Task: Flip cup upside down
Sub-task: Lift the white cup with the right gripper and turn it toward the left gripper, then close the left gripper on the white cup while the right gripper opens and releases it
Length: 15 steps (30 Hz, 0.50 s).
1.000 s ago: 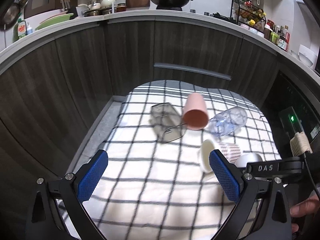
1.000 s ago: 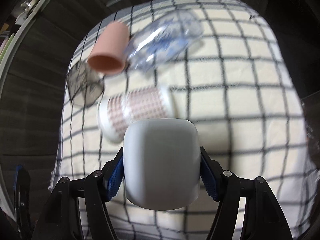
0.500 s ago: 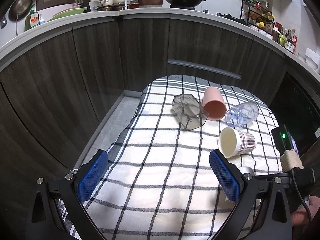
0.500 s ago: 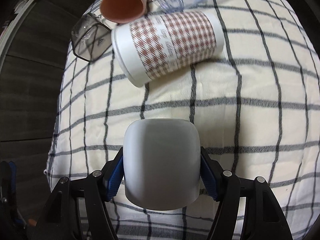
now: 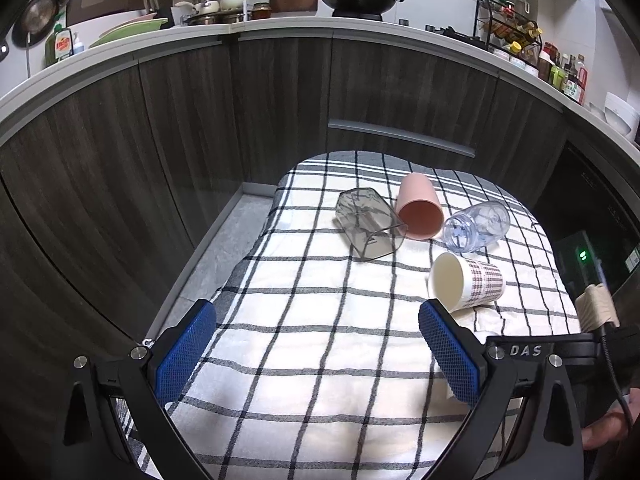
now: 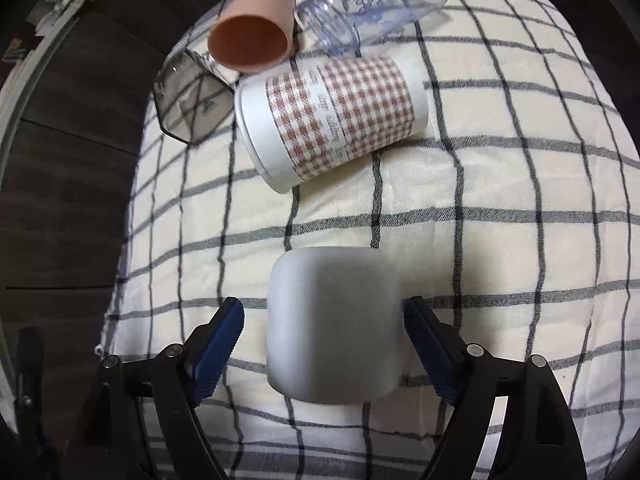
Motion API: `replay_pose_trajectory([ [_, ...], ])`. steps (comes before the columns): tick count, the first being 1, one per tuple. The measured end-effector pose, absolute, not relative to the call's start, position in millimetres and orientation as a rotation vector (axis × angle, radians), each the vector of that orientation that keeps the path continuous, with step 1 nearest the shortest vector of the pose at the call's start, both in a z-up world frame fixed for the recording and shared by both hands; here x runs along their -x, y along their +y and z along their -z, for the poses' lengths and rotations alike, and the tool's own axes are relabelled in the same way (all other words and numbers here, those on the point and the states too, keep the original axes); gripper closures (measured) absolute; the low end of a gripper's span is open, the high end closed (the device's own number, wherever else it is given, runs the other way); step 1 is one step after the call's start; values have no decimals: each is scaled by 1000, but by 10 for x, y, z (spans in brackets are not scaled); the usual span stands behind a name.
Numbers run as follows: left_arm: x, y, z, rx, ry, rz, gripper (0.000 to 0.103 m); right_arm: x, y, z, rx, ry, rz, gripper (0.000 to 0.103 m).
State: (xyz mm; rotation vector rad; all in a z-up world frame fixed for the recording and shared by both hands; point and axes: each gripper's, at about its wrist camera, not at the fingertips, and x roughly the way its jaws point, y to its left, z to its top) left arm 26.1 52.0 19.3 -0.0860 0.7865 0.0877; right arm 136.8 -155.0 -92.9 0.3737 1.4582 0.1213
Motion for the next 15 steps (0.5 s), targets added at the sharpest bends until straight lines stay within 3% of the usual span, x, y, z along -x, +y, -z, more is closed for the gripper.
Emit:
replay_pose_trajectory([
  [15,-382,-268,-159,37,877,88,0,-1144,-2333,460,-388,1238,-40,21],
])
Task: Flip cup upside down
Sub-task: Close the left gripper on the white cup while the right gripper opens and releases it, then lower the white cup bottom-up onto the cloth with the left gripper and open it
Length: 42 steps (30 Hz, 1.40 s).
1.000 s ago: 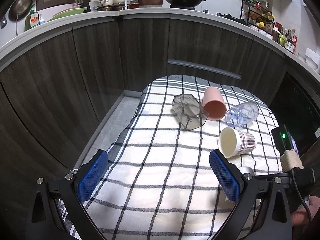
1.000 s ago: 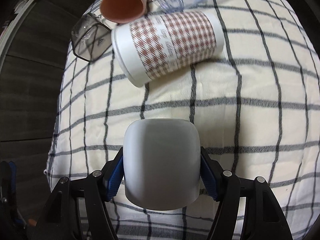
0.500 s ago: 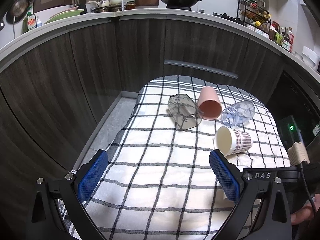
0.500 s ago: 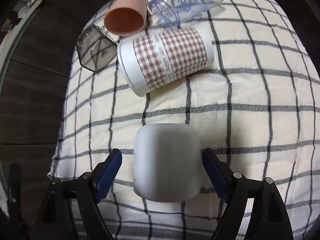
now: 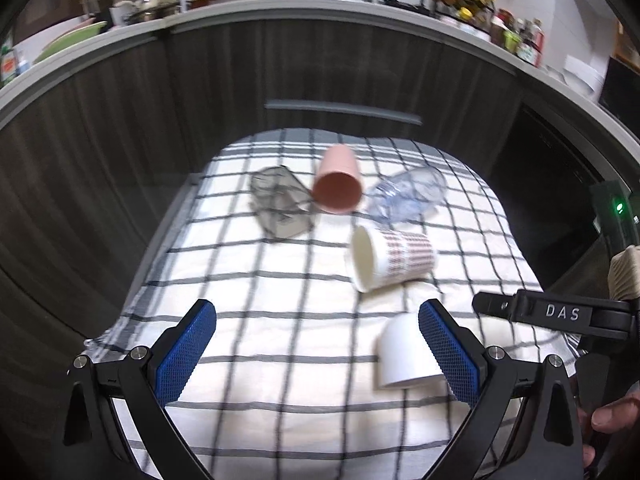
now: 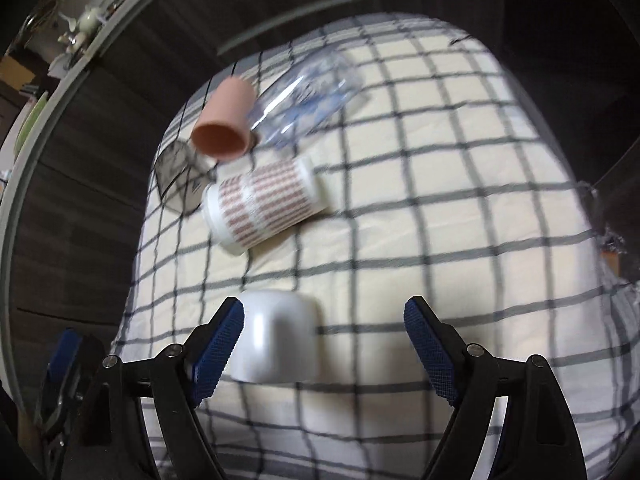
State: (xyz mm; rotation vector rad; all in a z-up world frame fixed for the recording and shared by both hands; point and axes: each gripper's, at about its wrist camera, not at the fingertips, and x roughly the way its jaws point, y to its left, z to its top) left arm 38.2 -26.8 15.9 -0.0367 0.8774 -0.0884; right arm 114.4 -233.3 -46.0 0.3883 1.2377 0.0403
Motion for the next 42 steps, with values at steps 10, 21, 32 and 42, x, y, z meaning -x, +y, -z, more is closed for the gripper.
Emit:
replay_pose_trajectory([
  [10,-610,-908,-7,-64,1059,192,5,-993,-2741,258,-266,1080,86,21],
  [21,-1238,-1286,440,-18,1507,262,8,-1236,-3018,226,-276,1116,96,21],
  [32,-1584,-1522,872,-162,1777,216,23,-1485,-3151,407,-368,1151,53,21],
  [42,-1687,-1649,1214,-213,1902,194,24,-1593,-3214,631,-454,1172,5,21],
])
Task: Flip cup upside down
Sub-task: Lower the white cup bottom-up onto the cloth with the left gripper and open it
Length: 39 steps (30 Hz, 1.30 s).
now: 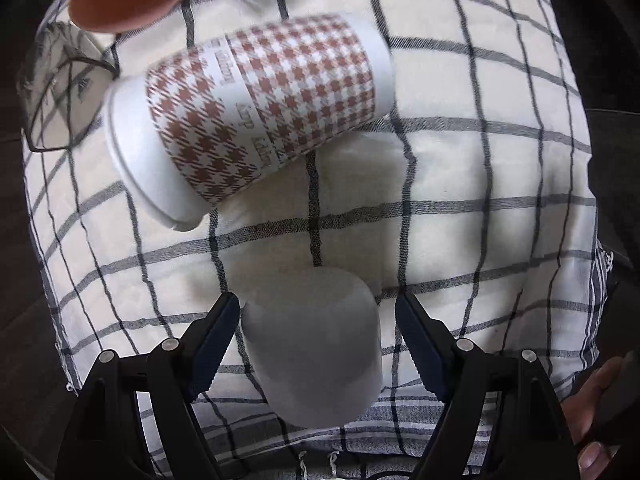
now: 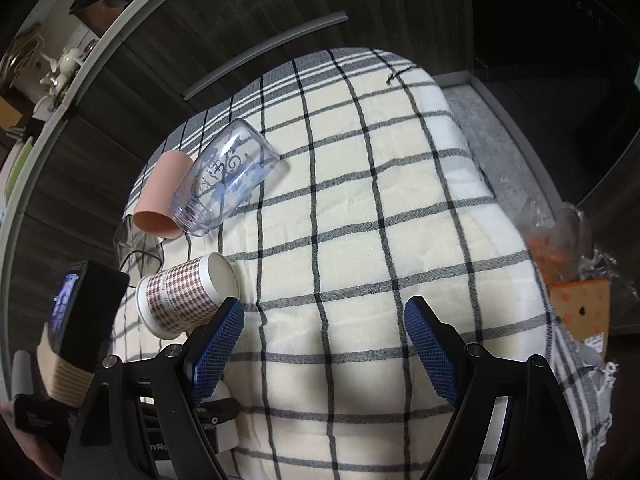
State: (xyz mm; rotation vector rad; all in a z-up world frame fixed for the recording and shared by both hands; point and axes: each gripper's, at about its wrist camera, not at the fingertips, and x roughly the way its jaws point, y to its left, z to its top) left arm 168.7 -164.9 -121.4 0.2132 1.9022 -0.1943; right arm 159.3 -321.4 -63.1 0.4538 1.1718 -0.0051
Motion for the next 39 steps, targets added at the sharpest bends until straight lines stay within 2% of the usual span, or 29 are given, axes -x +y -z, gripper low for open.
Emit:
replay_pose_trajectory([
  [2,-1690,-1658,1278,-220,1917,192,33,-1609,-3222,680,-463,1179,0,21],
  [4,-1721,-1606,1309,-226,1913,185,36,-1618,-3229,710,-467,1183,-3,20],
  [10,-1729,-1581,1274,-211,1891,216,37,-1624,-3249,781,-494,1194,-9,21],
  [15,-1567,-1528,1093,-224,1800,232,37,-1600,-3219,790,-493,1194,-11,21],
  [22,-1364,-1366,655,-139,1518,294,37,-1555,-3153,733,-493,1155,-12,21],
  [29,-1101,-843,402,2,1124,255,37,-1487,-2976,744,-460,1070,-13,21],
  [34,-934,-576,348,-37,843,164,37,-1453,-2800,790,-406,1046,-18,21],
  [39,-855,-432,508,-17,728,142,37,-1423,-2647,843,-336,1018,-25,21],
])
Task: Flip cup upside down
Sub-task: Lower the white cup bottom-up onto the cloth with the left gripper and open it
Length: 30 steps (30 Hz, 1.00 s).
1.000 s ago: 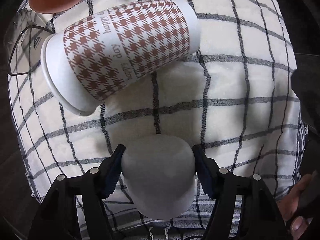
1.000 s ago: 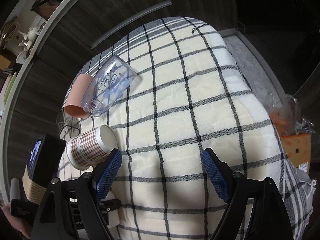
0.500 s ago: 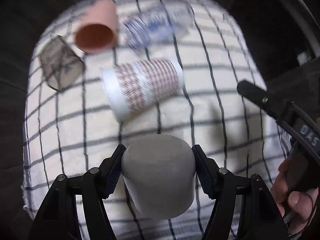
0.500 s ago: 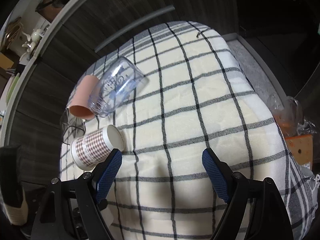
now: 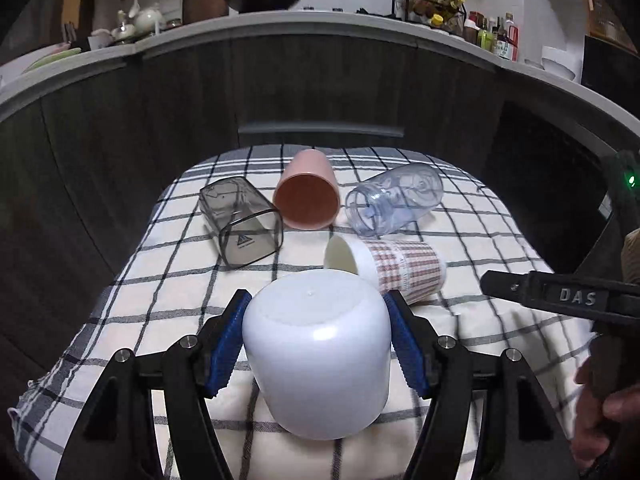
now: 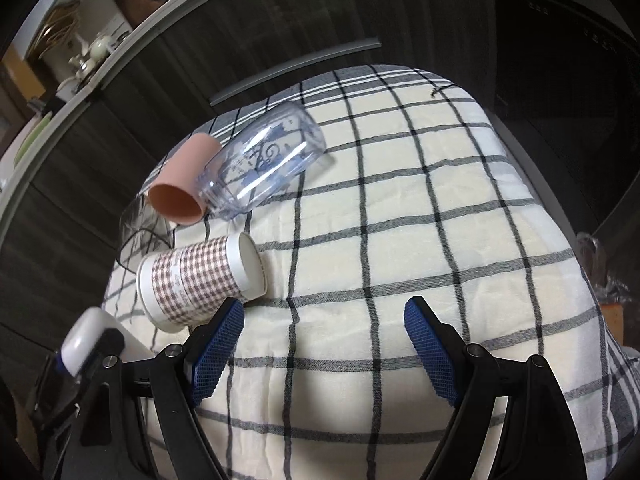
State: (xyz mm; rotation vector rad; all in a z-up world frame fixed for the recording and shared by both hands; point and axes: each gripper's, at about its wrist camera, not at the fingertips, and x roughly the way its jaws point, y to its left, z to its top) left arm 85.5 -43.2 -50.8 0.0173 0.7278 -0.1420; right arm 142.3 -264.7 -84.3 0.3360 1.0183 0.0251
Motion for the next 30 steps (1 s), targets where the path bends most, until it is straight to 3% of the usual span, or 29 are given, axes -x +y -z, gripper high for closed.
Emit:
replay_pose_trajectory([
  [19,-726,-586,778,-39,872,144,36,-1367,-2628,875,-311,1010,-36,21],
  [30,-659,-569,603,-63,825,107,21,-1261,-2609,734,-287,944,-16,21],
])
